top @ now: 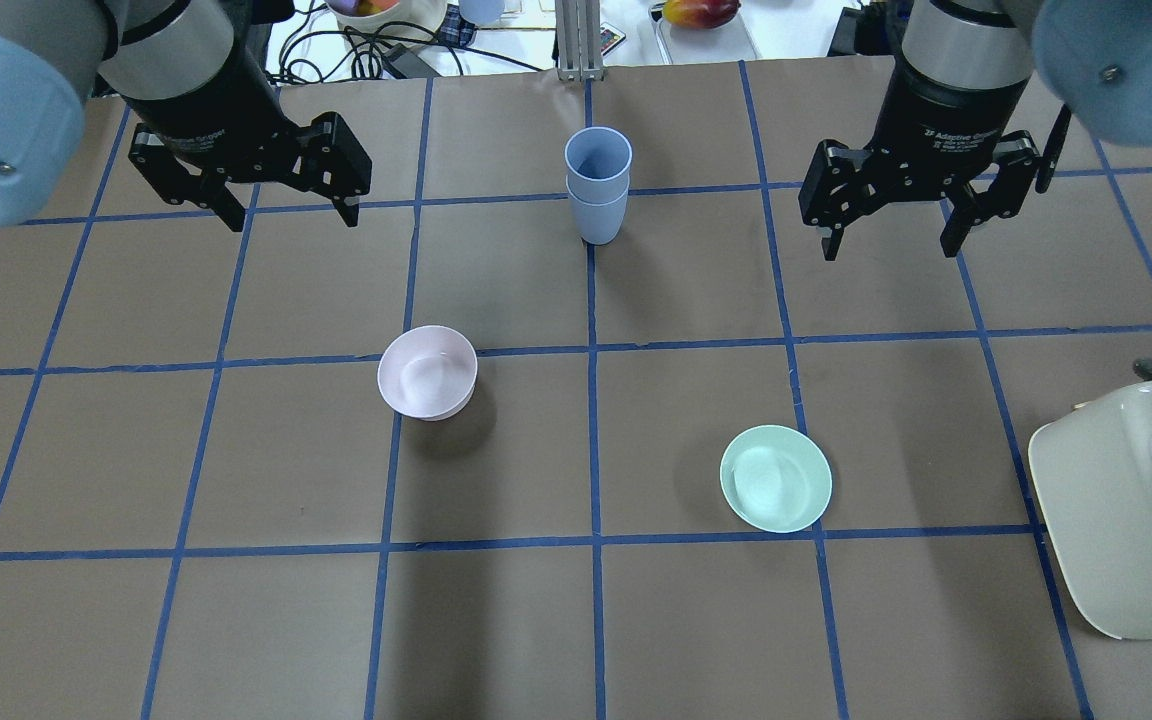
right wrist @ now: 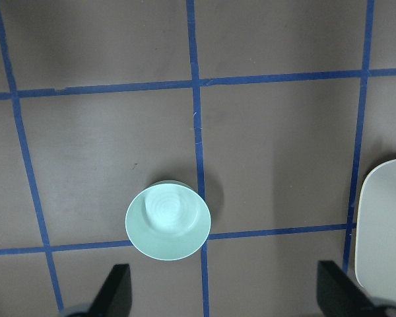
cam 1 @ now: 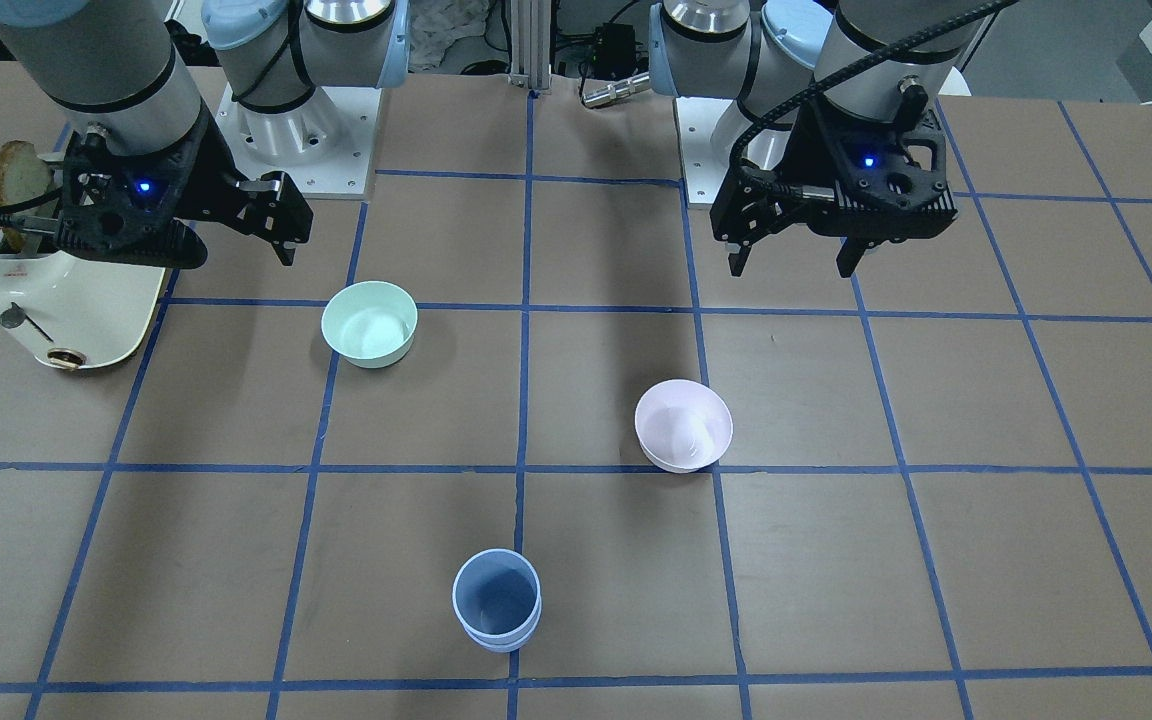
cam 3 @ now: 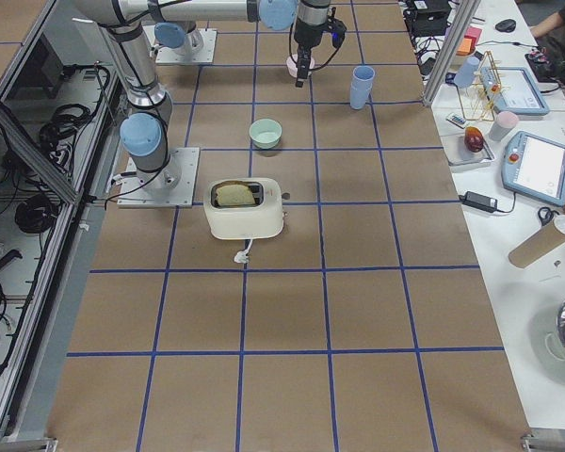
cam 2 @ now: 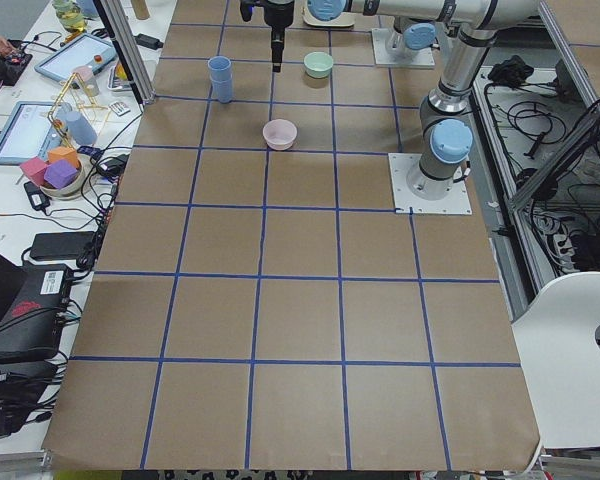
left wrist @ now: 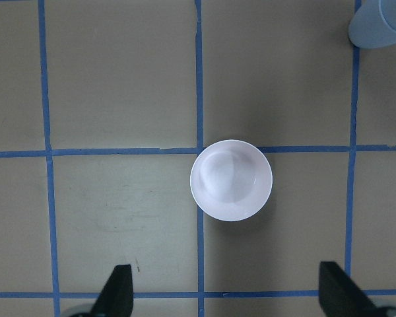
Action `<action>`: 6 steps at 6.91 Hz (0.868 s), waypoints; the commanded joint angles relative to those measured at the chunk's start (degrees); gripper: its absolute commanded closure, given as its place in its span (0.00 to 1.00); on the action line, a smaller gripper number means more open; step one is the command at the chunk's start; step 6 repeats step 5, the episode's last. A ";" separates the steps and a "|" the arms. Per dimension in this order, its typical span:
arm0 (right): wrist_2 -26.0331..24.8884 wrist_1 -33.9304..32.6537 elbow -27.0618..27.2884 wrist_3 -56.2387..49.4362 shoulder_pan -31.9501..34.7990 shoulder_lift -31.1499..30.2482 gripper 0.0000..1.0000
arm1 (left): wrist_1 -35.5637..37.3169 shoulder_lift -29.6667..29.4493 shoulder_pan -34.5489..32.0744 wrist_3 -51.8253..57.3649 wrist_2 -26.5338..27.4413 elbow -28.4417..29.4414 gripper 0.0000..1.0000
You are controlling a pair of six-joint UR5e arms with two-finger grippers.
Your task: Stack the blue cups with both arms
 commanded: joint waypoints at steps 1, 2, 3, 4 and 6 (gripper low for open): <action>0.27 -0.21 0.24 -0.29 0.44 0.08 0.00 | 0.00 -0.09 0.00 -0.02 0.00 0.00 0.00; 0.44 -0.30 0.24 -0.56 0.45 -0.01 0.00 | 0.00 -0.09 -0.09 -0.02 0.09 0.00 0.00; 0.36 -0.30 0.24 -0.65 0.45 -0.01 0.00 | 0.00 -0.09 -0.09 -0.02 0.09 0.00 0.00; 0.35 -0.30 0.15 -0.65 0.45 -0.01 0.00 | 0.00 -0.27 -0.09 -0.02 0.09 0.00 0.00; 0.35 -0.30 0.15 -0.56 0.45 -0.01 0.00 | 0.09 -0.53 -0.09 -0.02 -0.09 0.09 0.00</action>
